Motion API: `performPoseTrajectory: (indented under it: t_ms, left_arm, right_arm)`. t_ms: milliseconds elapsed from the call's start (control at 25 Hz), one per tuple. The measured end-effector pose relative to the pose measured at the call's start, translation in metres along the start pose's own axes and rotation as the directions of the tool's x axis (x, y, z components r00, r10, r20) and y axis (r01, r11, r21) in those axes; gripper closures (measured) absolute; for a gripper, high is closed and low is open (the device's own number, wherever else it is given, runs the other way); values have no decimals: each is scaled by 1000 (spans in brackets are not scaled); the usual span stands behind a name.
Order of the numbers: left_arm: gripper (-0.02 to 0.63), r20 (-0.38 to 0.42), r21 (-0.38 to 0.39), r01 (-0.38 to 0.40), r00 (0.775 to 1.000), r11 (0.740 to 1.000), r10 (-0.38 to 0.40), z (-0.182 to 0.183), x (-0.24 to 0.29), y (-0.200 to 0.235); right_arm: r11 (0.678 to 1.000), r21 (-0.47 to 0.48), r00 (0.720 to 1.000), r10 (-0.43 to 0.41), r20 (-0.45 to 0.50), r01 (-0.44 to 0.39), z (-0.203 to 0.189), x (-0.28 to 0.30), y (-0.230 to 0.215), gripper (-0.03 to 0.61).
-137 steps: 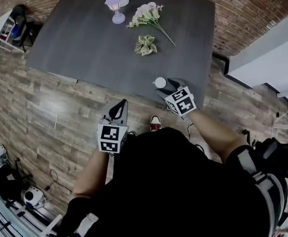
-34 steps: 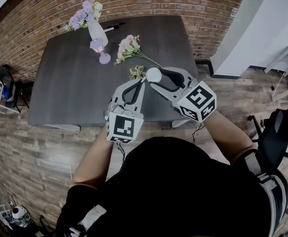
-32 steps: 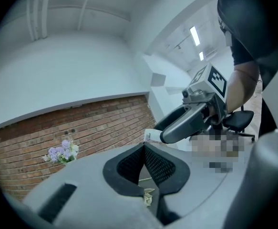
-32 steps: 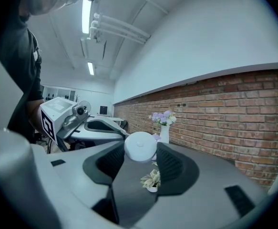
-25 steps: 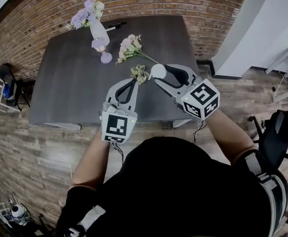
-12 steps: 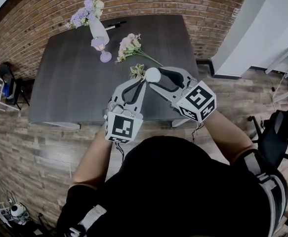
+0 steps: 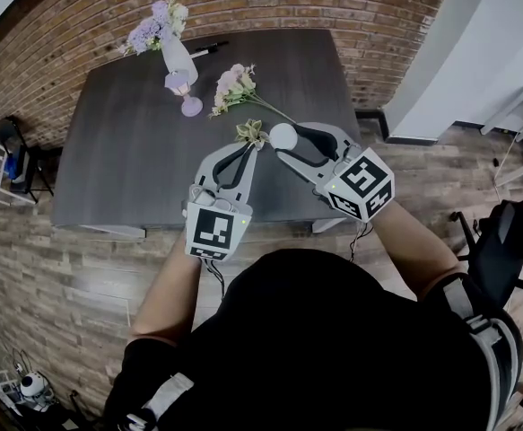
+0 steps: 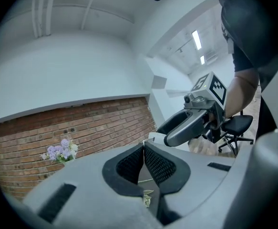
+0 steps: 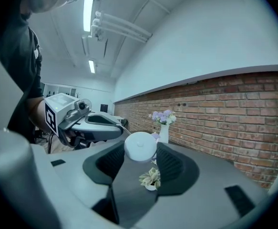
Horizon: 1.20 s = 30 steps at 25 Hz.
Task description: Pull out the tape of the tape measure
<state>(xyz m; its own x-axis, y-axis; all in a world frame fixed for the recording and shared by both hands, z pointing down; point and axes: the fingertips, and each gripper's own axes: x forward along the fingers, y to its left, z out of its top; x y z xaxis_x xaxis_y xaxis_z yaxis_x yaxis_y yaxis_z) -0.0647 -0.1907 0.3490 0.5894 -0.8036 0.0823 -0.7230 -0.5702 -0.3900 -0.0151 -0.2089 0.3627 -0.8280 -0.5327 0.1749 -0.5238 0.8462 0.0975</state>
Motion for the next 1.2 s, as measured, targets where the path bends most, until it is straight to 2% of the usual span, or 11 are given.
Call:
performPoseTrajectory:
  t_ms: [160,400,480,640,880,960,1120,1200]
  left_arm:
    - [600,6,-71,-45,999,996,46,-6,-6,17]
    - [601,-36,-137,-205,979,969,202,-29,-35,77]
    - [600,-56,-157,-269,963,950,263,-37,-49,99]
    - [600,-91,-181,-396,918,900,385,-49,-81,143]
    - [600,-118,-178,-495,869,851,481,-58,-115,177]
    - [601,-123,-185,-498,867,847,483,-60,-118,178]
    - [600,-118,-161,-457,889,875,442,-61,-106,161]
    - [600,-114,-167,-444,896,880,430,-61,-100,156]
  right_arm:
    - [999,38,999,-34,13,33,-2,-3,-16,370]
    - [984,82,986,-163,27,160,-2,-22,-69,370]
    - [974,91,978,-209,29,206,-3,-30,-86,370]
    - [954,101,958,-287,21,283,-5,-43,-117,370]
    - [926,120,932,-363,21,358,-7,-61,-147,370]
    - [924,127,930,-366,20,361,-7,-62,-148,370]
    - [935,125,942,-336,17,332,-8,-54,-136,370]
    - [939,122,946,-324,16,320,-9,-50,-130,370]
